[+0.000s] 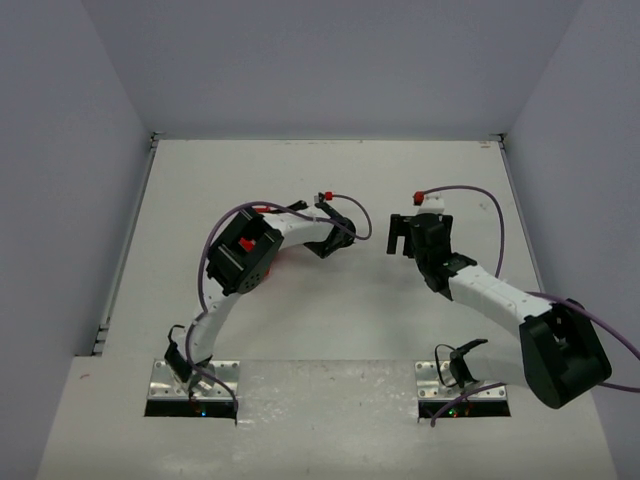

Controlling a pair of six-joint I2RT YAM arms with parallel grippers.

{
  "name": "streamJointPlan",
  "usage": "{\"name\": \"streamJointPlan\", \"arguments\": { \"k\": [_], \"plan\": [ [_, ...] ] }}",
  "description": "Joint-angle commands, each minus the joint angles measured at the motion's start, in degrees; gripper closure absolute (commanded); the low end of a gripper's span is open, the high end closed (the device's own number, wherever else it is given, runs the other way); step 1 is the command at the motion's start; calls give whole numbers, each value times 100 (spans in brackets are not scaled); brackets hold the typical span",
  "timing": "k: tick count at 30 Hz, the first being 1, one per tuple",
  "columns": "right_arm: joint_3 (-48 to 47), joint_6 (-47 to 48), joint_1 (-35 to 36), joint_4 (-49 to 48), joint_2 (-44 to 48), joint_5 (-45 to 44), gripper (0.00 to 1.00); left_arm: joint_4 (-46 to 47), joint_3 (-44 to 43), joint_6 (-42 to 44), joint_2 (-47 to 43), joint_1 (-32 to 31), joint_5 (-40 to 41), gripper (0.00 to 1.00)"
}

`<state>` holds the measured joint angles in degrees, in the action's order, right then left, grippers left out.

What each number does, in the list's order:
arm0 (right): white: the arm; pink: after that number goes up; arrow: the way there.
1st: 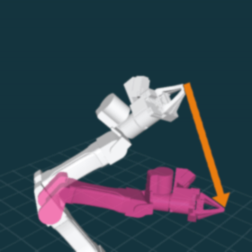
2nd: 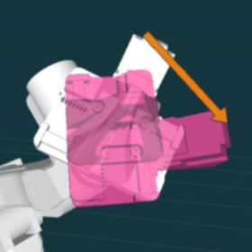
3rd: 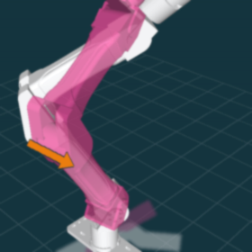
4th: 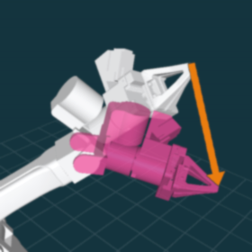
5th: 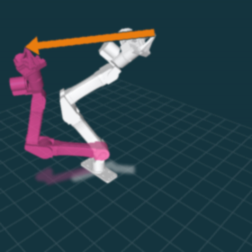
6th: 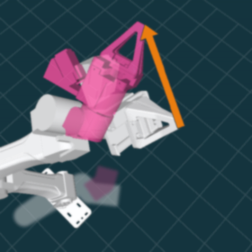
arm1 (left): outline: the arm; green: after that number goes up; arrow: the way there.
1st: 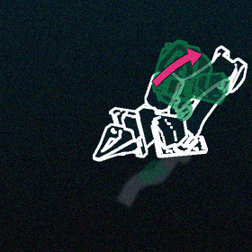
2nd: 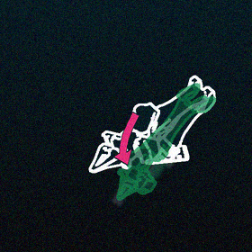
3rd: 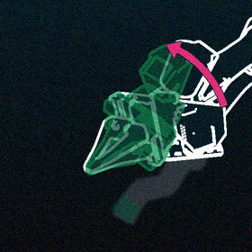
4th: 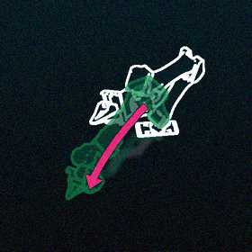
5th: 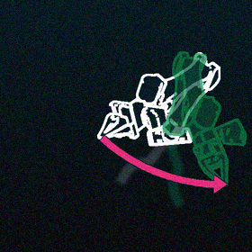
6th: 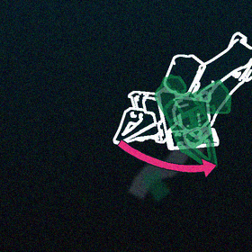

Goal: Build the wood block tower

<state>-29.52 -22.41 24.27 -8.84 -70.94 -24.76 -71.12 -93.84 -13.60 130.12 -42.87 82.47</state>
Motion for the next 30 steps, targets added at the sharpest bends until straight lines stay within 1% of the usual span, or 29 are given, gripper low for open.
{"name": "streamJointPlan", "arguments": {
  "k": [1, 6, 10, 15, 19, 22, 24, 27, 28, 30],
  "plan": [
    [-312, 44, 50, -45, -24, 153, 1, 256, -81, 1232, 200, -292, 1403, 100],
    [-403, 17, 60, 112, -102, 57, 1, 481, 77, 1642, 397, -592, 1407, 100],
    [-398, 0, 69, 138, -113, 41, 1, 534, 195, 1716, 540, -607, 1403, 100],
    [-407, -17, 78, 155, -142, 24, 1, 505, 588, 1749, 163, -591, 1373, 100],
    [-456, -57, 73, 226, -194, 27, 1, 674, 1218, 2013, -380, -591, 1265, 100],
    [-487, -132, 78, 300, -234, -18, 1, 731, 1231, 2066, -383, -591, 1255, 100],
    [-549, -318, 68, 422, -430, -196, 1, 729, 1133, 2070, -263, -591, 1213, 100],
    [-902, -611, 35, 788, -975, -484, 1, 687, 1076, 2035, -216, -590, 1254, 100],
    [-1018, -732, -100, 997, -1185, -453, 1, 682, 1007, 2009, -226, -585, 1259, 100],
    [-1205, -1132, -300, 1287, -1658, -40, 1, 684, 901, 1975, -276, -573, 1238, 100]
  ]
}}
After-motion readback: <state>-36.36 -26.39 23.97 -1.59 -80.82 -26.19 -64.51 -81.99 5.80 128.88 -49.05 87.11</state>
